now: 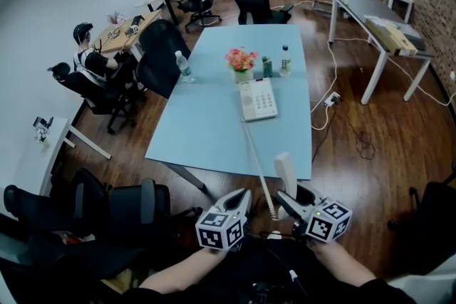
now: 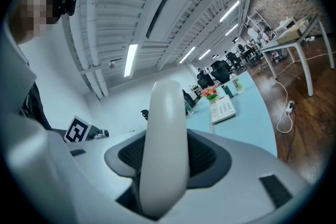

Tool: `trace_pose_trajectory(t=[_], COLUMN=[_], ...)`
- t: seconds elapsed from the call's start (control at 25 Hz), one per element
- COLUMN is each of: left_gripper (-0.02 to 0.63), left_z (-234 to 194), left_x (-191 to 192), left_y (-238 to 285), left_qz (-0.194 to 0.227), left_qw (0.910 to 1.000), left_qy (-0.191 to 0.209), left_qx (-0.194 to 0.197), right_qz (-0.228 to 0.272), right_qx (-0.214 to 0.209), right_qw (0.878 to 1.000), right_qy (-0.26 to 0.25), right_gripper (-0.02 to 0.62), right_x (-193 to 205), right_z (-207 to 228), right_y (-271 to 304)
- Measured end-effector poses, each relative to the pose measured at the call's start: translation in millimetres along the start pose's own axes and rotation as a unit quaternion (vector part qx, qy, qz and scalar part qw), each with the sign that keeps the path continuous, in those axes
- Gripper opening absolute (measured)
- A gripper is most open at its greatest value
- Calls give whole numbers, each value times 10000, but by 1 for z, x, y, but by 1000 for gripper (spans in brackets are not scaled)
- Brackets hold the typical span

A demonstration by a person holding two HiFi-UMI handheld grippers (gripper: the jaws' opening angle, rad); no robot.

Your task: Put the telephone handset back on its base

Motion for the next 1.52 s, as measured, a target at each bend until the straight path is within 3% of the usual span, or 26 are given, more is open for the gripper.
trace_pose_trajectory(t=[0.56,0.8,1.52], left_gripper=[0,0,0], left_z=[-21,-44,-175], left_x=[6,-11,-130], left_y=[7,24,105], left_qz=[-369,-380,121], left_qw=[9993,9993,9984], left_qy=[-66,-46,-319], left_qx=[-94,-21,440], right_qz=[35,24,-85], right_qx=[39,138,794], right_qw=[9993,9988,9968], right_qy=[360,471,-20], right_gripper=[230,230,230], right_x=[6,3,-75], right_z=[9,23,63], right_y=[22,48,196])
Point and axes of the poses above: the fingertips, and each gripper's own axes: y forward along the fingers, z to its right, x out of its underside, the point moved 7 cm from there along -y, backward along the fingers
